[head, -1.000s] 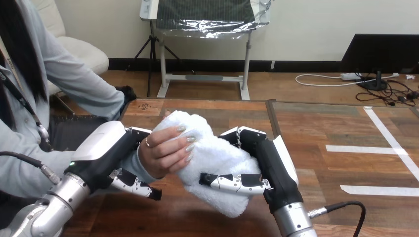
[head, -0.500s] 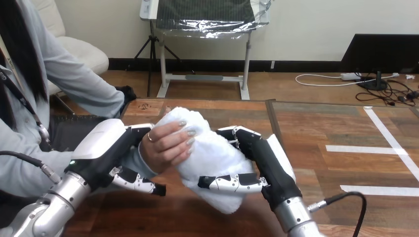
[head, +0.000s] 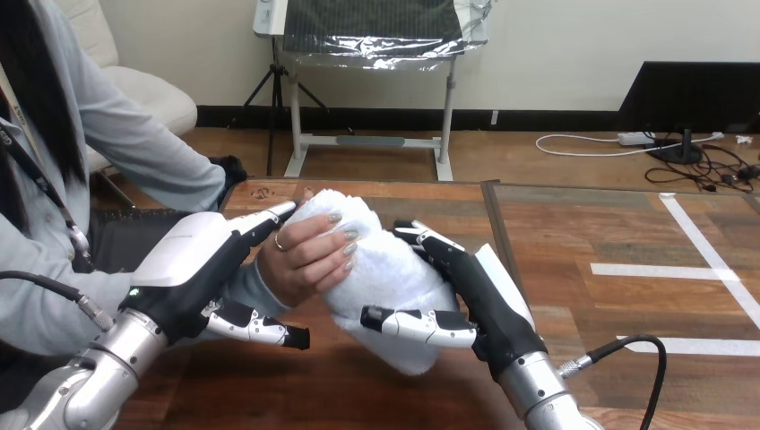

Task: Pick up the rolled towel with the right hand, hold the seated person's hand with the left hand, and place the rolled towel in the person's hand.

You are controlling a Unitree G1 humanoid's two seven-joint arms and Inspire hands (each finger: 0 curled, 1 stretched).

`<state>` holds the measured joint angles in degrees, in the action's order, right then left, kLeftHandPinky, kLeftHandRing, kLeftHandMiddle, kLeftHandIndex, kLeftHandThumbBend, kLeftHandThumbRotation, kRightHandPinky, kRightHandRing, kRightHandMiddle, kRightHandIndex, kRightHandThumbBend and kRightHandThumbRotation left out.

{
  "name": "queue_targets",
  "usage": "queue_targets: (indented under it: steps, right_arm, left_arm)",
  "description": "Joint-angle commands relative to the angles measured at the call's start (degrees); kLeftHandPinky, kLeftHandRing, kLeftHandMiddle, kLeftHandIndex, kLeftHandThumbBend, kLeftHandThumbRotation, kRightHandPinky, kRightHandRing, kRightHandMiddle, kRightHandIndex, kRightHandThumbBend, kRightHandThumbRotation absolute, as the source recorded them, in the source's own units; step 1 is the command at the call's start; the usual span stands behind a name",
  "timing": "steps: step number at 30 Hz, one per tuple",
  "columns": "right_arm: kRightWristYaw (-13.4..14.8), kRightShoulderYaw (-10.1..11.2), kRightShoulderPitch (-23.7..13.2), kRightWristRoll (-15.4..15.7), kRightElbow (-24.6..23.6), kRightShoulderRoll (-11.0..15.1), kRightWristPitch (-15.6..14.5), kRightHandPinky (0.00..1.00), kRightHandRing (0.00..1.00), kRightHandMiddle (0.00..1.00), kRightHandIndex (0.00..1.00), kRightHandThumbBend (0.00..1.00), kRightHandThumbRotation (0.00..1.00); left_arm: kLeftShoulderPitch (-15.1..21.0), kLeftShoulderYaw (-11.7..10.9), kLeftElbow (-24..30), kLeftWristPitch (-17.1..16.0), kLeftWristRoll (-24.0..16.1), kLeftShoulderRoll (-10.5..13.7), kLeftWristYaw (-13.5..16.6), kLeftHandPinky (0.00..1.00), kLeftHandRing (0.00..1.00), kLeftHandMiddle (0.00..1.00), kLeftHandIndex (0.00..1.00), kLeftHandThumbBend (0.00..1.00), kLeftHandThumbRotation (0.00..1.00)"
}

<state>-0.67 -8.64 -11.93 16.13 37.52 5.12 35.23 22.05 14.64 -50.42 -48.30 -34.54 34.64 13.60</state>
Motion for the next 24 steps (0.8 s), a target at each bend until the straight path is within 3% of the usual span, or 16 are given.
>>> queue_targets:
  steps: [1,8,18,24]
  right_arm:
    - [1.08,-0.02,-1.78,0.52,-3.78,0.70,-0.21,1.00,1.00,1.00,1.00,1.00,0.75]
    - [2.79,0.31,-1.67,2.01,-4.88,1.12,-0.63,1.00,1.00,1.00,1.00,1.00,0.78]
    - [3.45,0.96,-1.57,1.84,-6.22,1.52,-0.63,1.00,1.00,1.00,1.00,1.00,0.79]
    - [5.35,1.23,-1.74,2.76,-6.66,2.24,0.72,1.00,1.00,1.00,1.00,1.00,0.81]
  left_arm:
    - [0.30,-0.50,3.61,0.72,-0.88,0.74,2.03,0.94,0.98,0.99,1.00,1.00,0.43]
    - [-0.64,-0.96,4.72,0.51,-0.84,0.82,3.42,0.97,1.00,1.00,1.00,1.00,0.50]
    - [-2.83,-2.30,8.48,0.47,0.30,0.62,5.04,0.99,1.00,1.00,1.00,1.00,0.58]
    - [-4.76,-3.58,12.43,-0.22,-0.77,0.21,9.19,1.00,1.00,1.00,1.00,1.00,0.60]
